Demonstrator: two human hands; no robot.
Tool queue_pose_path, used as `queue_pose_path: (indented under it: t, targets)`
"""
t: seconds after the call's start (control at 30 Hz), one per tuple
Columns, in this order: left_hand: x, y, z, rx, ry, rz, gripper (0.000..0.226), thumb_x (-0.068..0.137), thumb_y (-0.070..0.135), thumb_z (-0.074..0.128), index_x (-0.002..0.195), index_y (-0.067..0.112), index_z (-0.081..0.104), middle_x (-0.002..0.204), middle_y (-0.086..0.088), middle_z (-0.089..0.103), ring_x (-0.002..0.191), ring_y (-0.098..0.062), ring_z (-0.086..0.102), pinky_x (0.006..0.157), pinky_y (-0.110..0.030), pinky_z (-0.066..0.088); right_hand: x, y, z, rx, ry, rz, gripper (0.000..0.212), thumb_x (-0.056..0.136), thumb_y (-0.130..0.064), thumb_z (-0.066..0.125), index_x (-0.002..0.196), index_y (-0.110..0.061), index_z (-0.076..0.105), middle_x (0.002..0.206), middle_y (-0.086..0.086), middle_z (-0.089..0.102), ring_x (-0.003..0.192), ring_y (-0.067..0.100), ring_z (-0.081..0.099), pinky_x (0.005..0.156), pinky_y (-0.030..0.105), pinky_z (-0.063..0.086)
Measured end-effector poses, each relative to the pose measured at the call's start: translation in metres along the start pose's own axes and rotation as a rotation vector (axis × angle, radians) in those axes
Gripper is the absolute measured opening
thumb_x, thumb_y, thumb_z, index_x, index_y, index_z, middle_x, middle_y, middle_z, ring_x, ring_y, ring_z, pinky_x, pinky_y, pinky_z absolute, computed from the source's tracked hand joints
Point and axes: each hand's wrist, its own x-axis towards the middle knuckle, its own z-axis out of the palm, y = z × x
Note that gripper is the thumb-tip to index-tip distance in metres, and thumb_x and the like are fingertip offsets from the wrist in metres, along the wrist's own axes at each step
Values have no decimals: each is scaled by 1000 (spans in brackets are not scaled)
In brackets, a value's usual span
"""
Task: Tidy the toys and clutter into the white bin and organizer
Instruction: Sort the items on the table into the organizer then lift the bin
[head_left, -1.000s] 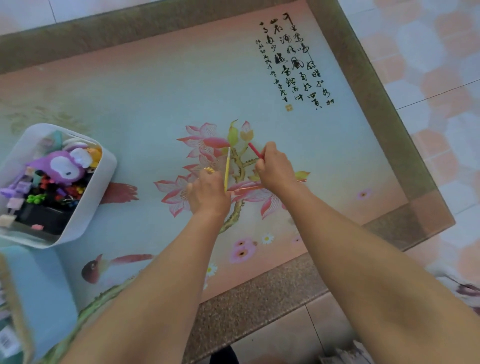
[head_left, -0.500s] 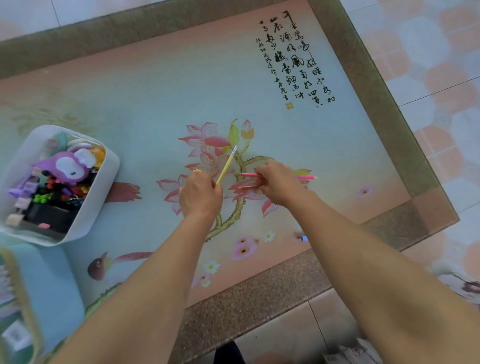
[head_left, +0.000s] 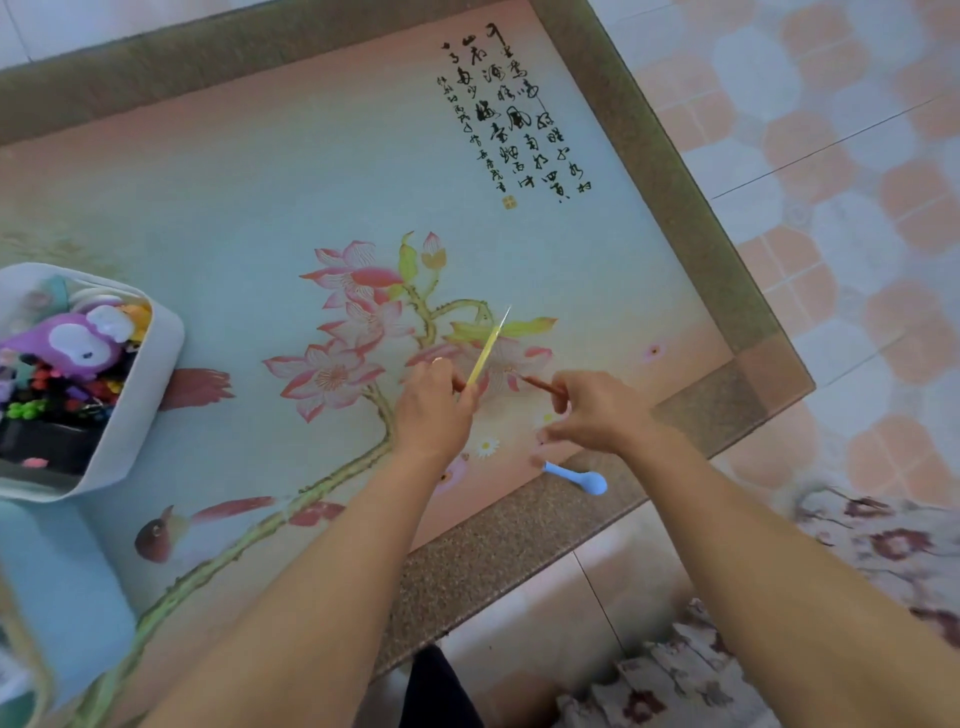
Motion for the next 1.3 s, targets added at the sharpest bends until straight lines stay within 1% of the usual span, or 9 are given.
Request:
queue_pose_path:
  t: [0.17, 0.3, 0.37, 0.43, 0.73, 0.87, 1.07, 1.2, 1.3]
  targets:
    - [-18, 3, 17, 18, -24, -12, 17, 90, 25, 56, 94, 9, 58, 103, -11, 59, 97, -28, 54, 77, -34, 40, -27, 24, 48, -47, -109, 56, 41, 61, -38, 83, 88, -28, 54, 88, -6, 62, 87, 19, 58, 67, 31, 42]
    - [-29, -3, 21, 22, -52, 3, 15, 92, 23, 54, 94, 8, 60, 95, -5, 57, 93, -24, 53, 74, -32, 38, -32, 29, 70, 59, -2, 38, 35, 76, -30, 68, 107, -42, 57, 103, -5, 64, 101, 23, 60, 77, 35, 51]
    - [-35, -11, 21, 1, -63, 6, 14, 92, 23, 54, 90, 9, 58, 91, -5, 56, 87, -23, 53, 69, -30, 35, -33, 23, 76, 167, 46, 54, 31, 81, -27, 62, 110, -38, 61, 87, -6, 62, 89, 22, 59, 73, 34, 50]
    - [-39, -18, 18, -29, -60, 11, 13, 91, 23, 55, 84, 11, 55, 90, -8, 58, 83, -24, 52, 67, -29, 33, -34, 11, 73, 294, 104, 78, 5, 85, -23, 61, 88, -27, 60, 69, -7, 49, 77, 22, 52, 64, 29, 40]
    - [-70, -31, -47, -310, 33, 84, 17, 91, 21, 55, 79, 10, 58, 73, -2, 55, 69, -19, 48, 59, -30, 33, -69, -101, 30, 1096, 132, 31, 19, 87, -12, 68, 73, -11, 55, 55, 3, 36, 41, 11, 27, 38, 23, 24]
    - [-95, -48, -98, -438, 119, 103, 13, 91, 21, 57, 78, 15, 57, 66, 6, 53, 61, -10, 47, 58, -22, 37, -91, -159, 29, 1119, 141, -35, 17, 84, -10, 71, 77, -7, 56, 53, 4, 39, 36, 7, 28, 34, 20, 27]
    - [-152, -105, -181, -473, 211, 116, 14, 90, 25, 56, 77, 27, 52, 78, -1, 60, 75, -25, 59, 71, -44, 54, -132, -252, 47, 1144, 32, -199, 16, 85, -7, 69, 73, -9, 57, 51, 3, 41, 39, 10, 28, 36, 22, 25]
    - [-200, -148, -234, -405, 277, 140, 7, 92, 17, 55, 86, 16, 56, 79, 0, 56, 69, -10, 51, 64, -12, 40, -157, -314, 69, 1076, -64, -249, 10, 85, -8, 69, 86, -2, 60, 51, 4, 42, 39, 10, 29, 37, 22, 26]
    - [-231, -189, -270, -453, 355, 100, 6, 92, 15, 56, 88, 11, 58, 75, -4, 56, 60, -4, 50, 58, -16, 39, -176, -369, 88, 992, -103, -295, 11, 84, -4, 69, 88, 2, 62, 50, 3, 46, 34, 7, 34, 36, 21, 26]
